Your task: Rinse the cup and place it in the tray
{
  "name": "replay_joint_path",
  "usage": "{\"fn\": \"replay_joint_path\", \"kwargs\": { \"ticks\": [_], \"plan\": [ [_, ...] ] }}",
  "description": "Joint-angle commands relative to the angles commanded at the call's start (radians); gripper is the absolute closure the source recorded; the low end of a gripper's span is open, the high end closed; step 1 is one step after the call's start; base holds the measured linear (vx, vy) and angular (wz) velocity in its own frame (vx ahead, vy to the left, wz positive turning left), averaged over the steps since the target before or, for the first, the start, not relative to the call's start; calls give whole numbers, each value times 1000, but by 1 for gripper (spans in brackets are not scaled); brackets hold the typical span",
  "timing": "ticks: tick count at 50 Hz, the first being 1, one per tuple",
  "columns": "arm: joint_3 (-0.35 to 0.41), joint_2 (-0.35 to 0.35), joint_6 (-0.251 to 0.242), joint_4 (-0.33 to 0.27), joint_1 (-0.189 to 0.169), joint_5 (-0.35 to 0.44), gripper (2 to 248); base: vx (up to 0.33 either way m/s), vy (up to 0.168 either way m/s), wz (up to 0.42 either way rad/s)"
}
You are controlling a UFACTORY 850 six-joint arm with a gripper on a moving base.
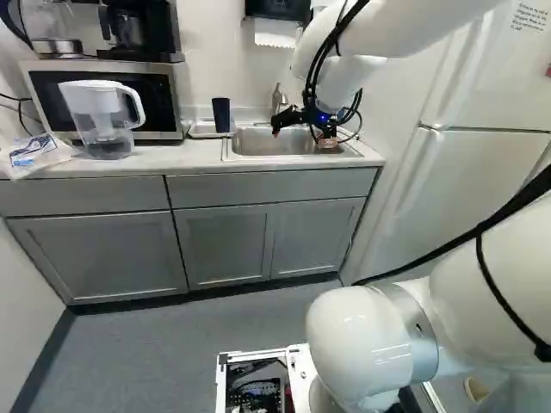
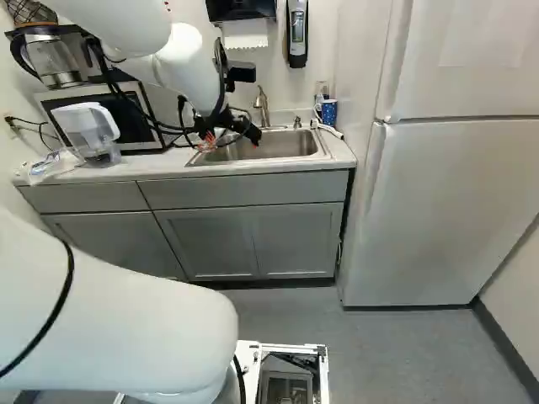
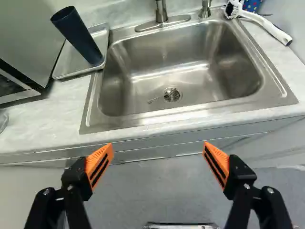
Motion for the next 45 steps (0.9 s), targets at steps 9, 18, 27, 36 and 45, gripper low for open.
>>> {"fn": "replay_joint_path", "kwargs": {
  "ticks": [9,18,27,36,45],
  "plan": [
    [25,-2,4,-9,0,43,3,0,0,0],
    [55,-3,9,-20,-1,94,3,0,0,0],
    [91,-6,14,-33,-1,156,3,0,0,0],
    [132,-8,21,-48,-1,226,3,0,0,0],
    [179,-11,28,-65,-2,307,3,0,0,0]
  ]
}}
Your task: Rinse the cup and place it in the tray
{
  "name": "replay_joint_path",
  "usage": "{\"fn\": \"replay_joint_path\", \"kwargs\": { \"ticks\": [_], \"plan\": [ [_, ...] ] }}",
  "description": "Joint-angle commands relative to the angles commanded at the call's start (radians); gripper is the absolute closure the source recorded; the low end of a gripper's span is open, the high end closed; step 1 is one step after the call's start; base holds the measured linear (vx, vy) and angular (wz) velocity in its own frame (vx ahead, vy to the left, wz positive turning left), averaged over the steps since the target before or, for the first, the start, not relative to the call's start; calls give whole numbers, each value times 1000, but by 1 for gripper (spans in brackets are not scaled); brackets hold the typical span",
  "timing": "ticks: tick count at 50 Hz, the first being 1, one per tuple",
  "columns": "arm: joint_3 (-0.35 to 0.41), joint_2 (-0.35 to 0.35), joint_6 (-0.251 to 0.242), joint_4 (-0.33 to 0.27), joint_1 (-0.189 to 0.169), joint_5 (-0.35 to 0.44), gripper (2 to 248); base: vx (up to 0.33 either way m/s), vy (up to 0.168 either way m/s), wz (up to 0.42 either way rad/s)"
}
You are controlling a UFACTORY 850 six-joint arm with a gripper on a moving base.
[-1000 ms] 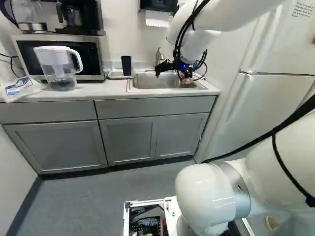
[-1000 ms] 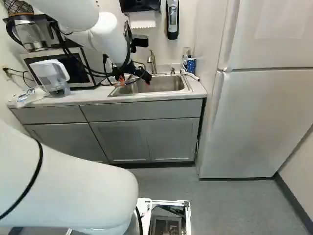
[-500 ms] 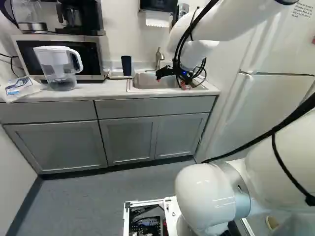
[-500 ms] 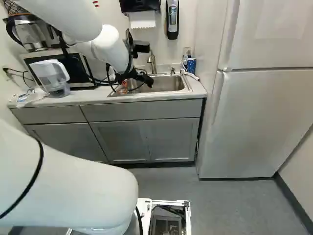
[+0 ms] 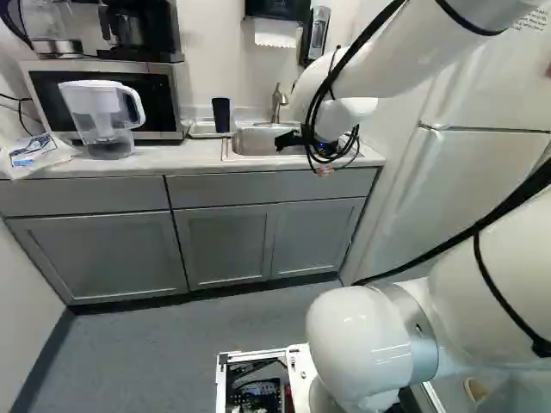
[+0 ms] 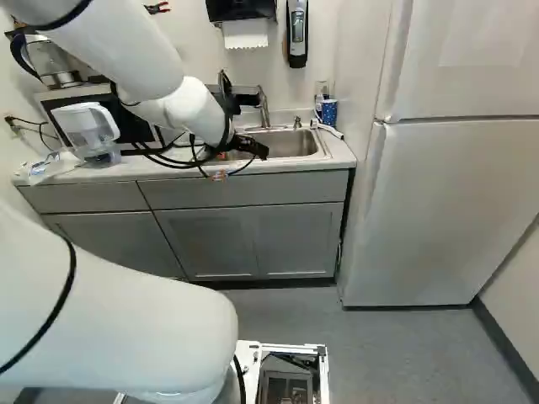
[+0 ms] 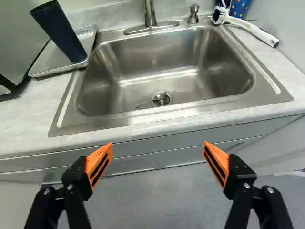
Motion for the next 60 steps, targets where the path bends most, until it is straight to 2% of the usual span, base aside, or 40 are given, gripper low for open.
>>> {"fn": "replay_joint_path", "kwargs": {
  "ticks": [42,60],
  "plan": [
    [261,-16,41,-94,-3,446,3,0,0,0],
    [349,-22,55,-126,-4,598,3,0,0,0]
  ]
}}
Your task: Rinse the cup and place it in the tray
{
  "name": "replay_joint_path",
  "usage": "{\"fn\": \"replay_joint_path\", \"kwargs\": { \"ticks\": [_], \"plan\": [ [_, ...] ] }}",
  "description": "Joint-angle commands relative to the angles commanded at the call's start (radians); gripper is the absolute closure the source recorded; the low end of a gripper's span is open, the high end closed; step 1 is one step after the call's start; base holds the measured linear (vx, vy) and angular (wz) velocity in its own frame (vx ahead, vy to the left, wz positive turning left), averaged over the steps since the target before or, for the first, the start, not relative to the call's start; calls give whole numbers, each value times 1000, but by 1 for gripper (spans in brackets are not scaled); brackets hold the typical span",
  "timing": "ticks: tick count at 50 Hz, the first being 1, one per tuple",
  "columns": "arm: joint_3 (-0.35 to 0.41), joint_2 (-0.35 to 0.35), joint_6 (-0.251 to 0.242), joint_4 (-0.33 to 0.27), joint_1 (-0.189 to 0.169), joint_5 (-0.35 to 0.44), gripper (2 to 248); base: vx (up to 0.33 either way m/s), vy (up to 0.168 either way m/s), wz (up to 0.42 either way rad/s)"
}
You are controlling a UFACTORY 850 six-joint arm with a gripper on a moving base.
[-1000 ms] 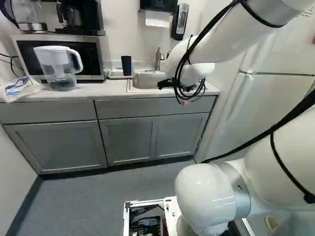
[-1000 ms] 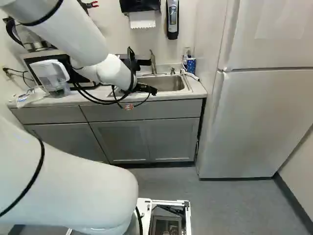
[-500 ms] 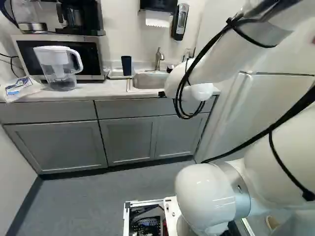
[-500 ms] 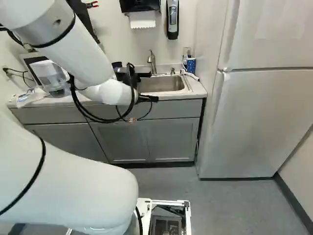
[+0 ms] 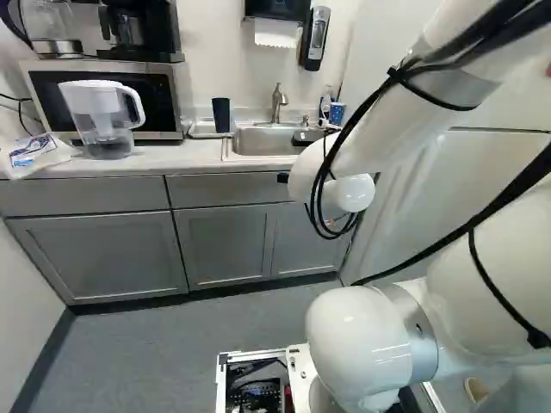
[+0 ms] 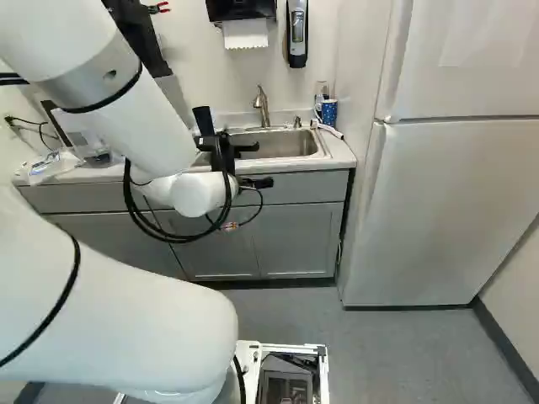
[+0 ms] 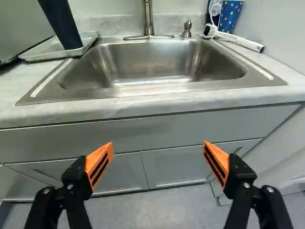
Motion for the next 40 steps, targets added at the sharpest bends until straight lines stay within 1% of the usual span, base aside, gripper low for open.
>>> {"fn": "replay_joint_path", "kwargs": {
  "ticks": [19,40],
  "plan": [
    [72,-4,11,-26,-1,124,3,0,0,0],
    [124,-8,20,-45,-1,213,3,0,0,0]
  ]
}}
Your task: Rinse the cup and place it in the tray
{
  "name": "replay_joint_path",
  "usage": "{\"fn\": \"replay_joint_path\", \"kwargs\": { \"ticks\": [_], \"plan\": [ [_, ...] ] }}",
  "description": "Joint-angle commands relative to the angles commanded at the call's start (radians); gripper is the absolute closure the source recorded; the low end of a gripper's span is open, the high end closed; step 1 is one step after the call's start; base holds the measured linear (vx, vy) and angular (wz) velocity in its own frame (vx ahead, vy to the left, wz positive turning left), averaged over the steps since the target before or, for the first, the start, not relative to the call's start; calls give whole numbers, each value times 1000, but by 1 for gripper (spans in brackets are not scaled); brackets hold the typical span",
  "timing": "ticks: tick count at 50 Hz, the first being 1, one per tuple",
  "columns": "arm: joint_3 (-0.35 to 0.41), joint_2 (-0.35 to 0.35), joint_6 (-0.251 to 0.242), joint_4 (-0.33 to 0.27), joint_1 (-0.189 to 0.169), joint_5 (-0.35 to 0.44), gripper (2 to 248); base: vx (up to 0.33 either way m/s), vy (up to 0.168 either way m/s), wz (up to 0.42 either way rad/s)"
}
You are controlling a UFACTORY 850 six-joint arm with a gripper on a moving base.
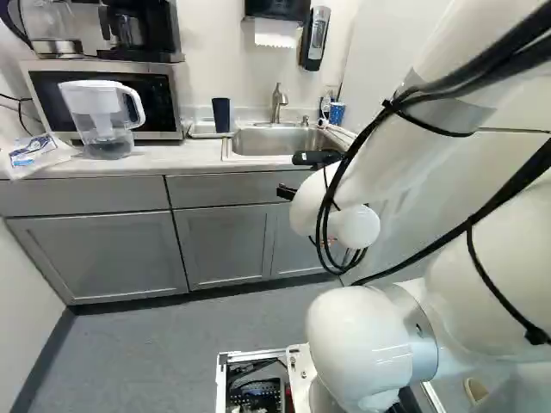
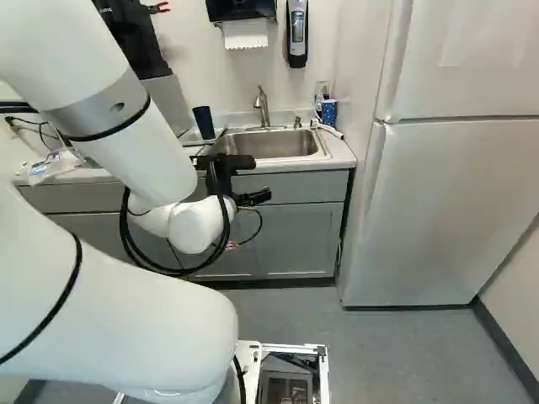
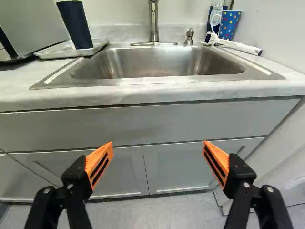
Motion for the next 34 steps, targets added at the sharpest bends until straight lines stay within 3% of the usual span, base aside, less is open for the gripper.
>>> {"fn": "replay_joint_path", "kwargs": {
  "ticks": [34],
  "plan": [
    [24,-1,4,-9,0,41,3,0,0,0]
  ]
}}
